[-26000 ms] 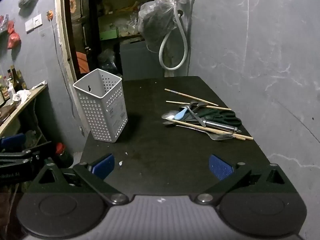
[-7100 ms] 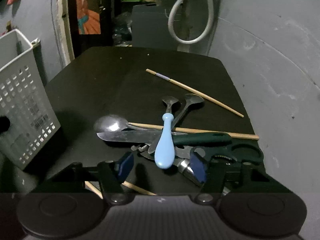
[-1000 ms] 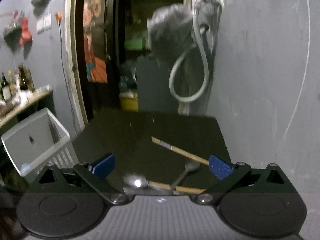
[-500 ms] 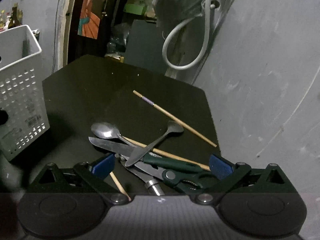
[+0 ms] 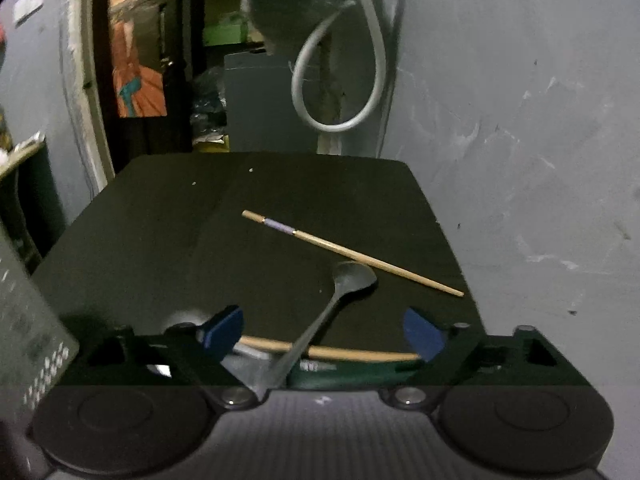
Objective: Organize utensils
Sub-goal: 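Move the right gripper to the pile and grasp a metal spoon's handle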
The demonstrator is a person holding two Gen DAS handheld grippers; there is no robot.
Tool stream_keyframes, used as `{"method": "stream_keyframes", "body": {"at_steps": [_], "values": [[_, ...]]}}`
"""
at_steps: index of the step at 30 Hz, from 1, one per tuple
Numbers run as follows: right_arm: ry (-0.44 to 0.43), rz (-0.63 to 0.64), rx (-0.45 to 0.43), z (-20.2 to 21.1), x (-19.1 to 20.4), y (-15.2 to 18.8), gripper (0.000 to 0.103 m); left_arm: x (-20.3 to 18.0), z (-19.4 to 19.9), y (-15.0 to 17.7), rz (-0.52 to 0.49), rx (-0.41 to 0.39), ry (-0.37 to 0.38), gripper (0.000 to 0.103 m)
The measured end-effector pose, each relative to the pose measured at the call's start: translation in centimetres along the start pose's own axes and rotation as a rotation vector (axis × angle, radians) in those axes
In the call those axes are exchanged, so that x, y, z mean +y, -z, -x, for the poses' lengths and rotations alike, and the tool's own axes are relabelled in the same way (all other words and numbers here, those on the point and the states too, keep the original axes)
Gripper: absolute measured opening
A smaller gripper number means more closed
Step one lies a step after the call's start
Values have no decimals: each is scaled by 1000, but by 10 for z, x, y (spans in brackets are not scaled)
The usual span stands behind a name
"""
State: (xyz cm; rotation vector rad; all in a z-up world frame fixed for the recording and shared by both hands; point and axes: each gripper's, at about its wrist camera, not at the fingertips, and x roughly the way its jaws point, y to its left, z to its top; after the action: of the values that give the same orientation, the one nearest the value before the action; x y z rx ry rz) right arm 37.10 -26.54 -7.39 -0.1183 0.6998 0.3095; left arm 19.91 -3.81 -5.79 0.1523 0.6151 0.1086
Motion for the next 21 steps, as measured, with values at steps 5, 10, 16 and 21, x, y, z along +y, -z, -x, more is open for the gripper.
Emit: {"method": "stream_keyframes", "body": {"at_steps": [5, 10, 16, 21], "values": [[-26, -79, 53, -31, -12, -13, 65, 2, -2, 1, 0, 3, -4, 82], [-16, -164, 105, -53, -18, -16, 52, 3, -2, 2, -2, 4, -6, 82], [-15, -209, 116, -64, -22, -16, 48, 2, -2, 1, -1, 4, -7, 82], [-3, -207, 112, -67, -20, -18, 39, 1, -2, 1, -2, 4, -6, 82]]}}
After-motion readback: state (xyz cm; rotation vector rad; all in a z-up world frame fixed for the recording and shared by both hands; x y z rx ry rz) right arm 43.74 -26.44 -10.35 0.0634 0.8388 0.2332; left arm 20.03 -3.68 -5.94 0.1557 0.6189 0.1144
